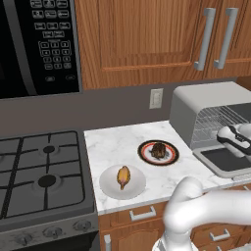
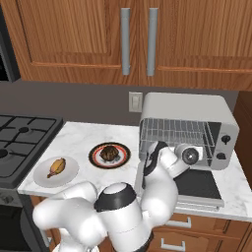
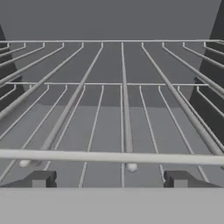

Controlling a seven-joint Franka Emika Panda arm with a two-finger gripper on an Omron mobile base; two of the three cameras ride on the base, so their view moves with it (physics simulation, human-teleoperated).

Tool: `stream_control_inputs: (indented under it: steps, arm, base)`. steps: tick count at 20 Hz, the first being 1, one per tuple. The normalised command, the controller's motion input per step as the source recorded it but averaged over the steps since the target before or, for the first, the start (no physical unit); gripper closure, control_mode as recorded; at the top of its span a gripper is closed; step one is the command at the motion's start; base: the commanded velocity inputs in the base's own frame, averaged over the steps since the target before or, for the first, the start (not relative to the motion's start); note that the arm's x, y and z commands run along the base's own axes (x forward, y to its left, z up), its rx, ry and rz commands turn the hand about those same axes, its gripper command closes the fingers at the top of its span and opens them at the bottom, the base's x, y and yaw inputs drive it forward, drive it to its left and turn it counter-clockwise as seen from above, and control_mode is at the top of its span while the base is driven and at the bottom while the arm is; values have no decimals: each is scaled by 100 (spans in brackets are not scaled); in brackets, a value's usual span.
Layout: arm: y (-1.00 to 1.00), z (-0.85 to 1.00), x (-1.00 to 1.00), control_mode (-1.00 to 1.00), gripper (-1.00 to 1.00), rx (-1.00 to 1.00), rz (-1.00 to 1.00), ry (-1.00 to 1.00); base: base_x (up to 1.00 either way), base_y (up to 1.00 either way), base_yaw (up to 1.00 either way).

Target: Open the toaster oven door. Place the bread on the bottom rack in the toaster oven and place the chicken drumstick on the top rack.

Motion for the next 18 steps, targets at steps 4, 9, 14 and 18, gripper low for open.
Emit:
stream_control_inputs:
  steps: [4,9,14,18]
  arm:
    - [-6,-51,-65,-100,-100,-3,0,7]
    - [-6,-46,-64,-100,-100,-5,0,11]
    - [-6,-44,-68,-100,-100,-8,0,15]
    - [-6,-47,-72,-100,-100,-9,0,16]
  base:
    - [0,0,0]
    - [0,0,0]
    - [0,0,0]
    - [0,0,0]
